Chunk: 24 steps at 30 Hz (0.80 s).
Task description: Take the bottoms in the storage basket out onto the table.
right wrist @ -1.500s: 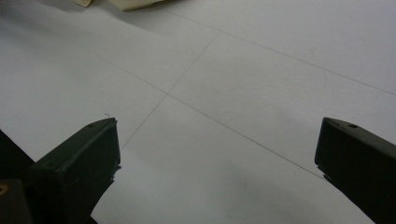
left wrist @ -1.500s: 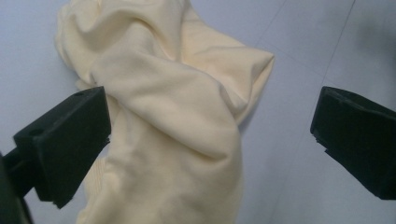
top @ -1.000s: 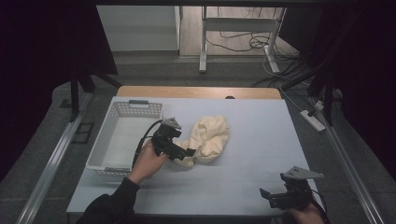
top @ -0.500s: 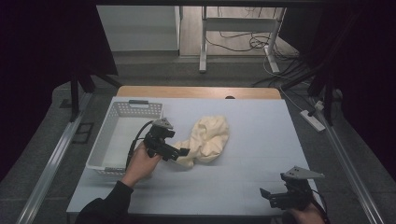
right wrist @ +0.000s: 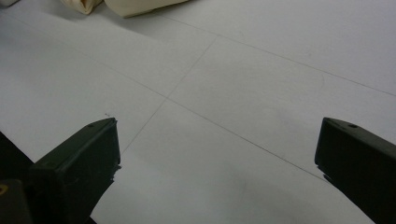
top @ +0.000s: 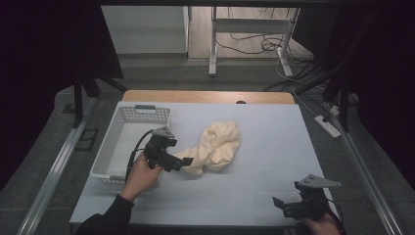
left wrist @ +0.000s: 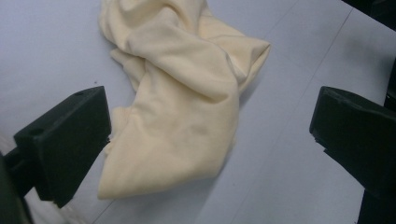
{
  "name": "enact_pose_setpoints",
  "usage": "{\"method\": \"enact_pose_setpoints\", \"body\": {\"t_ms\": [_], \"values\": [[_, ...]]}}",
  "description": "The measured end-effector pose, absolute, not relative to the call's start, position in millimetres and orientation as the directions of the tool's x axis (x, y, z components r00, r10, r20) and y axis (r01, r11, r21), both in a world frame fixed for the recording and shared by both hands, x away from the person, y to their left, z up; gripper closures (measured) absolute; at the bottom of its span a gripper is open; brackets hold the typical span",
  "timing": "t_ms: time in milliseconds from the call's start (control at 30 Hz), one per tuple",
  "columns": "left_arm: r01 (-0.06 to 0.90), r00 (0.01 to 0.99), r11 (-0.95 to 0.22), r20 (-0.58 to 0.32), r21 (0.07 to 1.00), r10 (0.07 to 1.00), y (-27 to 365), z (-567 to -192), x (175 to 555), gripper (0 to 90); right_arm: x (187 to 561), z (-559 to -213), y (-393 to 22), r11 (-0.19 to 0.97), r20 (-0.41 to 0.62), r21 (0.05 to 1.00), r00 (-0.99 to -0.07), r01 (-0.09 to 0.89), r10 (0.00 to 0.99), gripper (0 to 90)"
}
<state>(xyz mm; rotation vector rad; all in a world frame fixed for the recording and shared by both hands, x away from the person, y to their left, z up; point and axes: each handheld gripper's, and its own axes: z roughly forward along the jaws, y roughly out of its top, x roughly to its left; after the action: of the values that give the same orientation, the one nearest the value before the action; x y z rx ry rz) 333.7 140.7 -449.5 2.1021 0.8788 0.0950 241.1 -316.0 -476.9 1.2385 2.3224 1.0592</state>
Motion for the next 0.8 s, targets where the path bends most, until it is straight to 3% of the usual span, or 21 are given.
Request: {"method": "enact_pose_setpoints", "body": {"t_ms": [800], "values": [[0.576, 0.708, -0.352, -0.236, 0.737, 0.665, 167.8, -458.4, 315.6, 0.0, 241.3, -477.2, -315.5, 0.359, 0.069, 0.726, -0.582, 0.586, 0.810, 0.5]]}}
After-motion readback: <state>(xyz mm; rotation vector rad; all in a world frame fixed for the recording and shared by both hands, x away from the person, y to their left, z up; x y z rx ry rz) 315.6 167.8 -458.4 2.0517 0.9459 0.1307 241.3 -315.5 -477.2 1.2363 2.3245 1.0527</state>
